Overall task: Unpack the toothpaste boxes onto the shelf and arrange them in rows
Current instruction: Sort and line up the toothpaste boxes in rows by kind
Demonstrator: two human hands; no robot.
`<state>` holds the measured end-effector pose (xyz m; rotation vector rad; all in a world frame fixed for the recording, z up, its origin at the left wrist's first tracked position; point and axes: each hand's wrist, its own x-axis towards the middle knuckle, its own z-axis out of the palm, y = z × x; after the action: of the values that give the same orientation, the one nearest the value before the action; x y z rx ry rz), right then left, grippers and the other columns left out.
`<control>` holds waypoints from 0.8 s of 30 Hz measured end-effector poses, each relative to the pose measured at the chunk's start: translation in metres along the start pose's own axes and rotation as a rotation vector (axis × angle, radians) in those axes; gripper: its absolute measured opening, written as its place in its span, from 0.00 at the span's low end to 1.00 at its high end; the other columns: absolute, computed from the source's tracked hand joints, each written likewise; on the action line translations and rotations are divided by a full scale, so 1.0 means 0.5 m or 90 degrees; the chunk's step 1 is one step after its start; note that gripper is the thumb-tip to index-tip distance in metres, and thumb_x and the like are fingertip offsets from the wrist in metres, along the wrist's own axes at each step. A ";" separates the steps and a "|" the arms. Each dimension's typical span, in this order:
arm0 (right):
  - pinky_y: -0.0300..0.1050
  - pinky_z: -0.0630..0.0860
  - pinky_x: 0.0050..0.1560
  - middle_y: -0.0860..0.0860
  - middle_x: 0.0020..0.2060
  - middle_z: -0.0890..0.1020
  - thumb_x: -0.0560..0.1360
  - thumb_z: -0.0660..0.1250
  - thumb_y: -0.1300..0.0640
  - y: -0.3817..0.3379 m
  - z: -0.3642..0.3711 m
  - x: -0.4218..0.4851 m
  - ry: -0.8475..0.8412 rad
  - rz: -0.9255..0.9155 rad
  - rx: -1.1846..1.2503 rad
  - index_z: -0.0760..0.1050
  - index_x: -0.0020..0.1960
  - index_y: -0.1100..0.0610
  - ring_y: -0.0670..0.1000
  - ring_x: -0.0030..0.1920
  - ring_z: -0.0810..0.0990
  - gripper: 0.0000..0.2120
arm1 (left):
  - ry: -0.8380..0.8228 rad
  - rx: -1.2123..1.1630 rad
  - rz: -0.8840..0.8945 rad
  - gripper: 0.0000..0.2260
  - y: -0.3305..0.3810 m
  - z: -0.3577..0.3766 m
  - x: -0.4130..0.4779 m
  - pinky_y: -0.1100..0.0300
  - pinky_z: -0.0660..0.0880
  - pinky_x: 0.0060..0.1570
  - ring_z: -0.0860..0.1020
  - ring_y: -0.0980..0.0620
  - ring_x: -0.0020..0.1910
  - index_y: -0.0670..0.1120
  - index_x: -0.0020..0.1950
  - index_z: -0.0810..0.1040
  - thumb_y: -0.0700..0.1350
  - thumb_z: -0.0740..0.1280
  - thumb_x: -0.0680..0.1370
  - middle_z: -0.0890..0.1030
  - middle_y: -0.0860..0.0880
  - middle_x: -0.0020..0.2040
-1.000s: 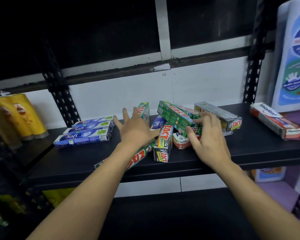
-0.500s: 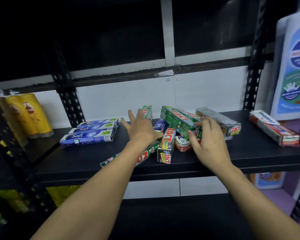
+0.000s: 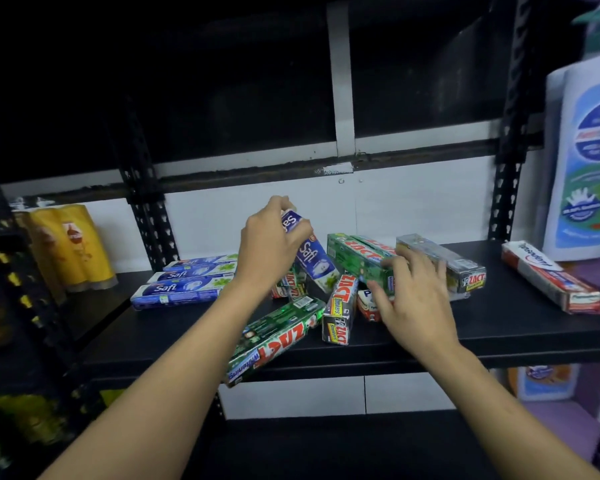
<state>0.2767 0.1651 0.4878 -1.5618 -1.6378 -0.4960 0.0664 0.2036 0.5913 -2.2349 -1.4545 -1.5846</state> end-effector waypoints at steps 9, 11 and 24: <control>0.53 0.69 0.67 0.50 0.67 0.69 0.75 0.66 0.41 -0.165 -0.015 0.028 -0.077 -0.134 0.133 0.67 0.70 0.50 0.53 0.68 0.67 0.27 | 0.121 -0.263 -0.153 0.08 -0.080 -0.165 -0.038 0.47 0.81 0.50 0.83 0.57 0.49 0.46 0.53 0.80 0.50 0.68 0.79 0.84 0.52 0.51; 0.51 0.71 0.64 0.48 0.67 0.69 0.75 0.68 0.43 -0.196 -0.012 0.037 -0.103 -0.144 0.169 0.63 0.71 0.47 0.51 0.67 0.68 0.28 | 0.162 -0.313 -0.198 0.08 -0.106 -0.204 -0.048 0.43 0.80 0.53 0.83 0.52 0.51 0.48 0.51 0.81 0.51 0.68 0.77 0.85 0.51 0.50; 0.43 0.71 0.62 0.50 0.62 0.79 0.75 0.71 0.48 -0.383 0.107 0.058 -0.281 -0.124 0.326 0.71 0.69 0.55 0.52 0.62 0.76 0.26 | 0.142 -0.329 -0.512 0.19 -0.301 -0.306 -0.150 0.50 0.80 0.53 0.82 0.50 0.50 0.43 0.58 0.70 0.41 0.68 0.68 0.81 0.43 0.55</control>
<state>0.0812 0.1930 0.5237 -1.1791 -2.0578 0.1886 -0.1513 0.1610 0.5400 -1.6019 -2.2298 -2.5814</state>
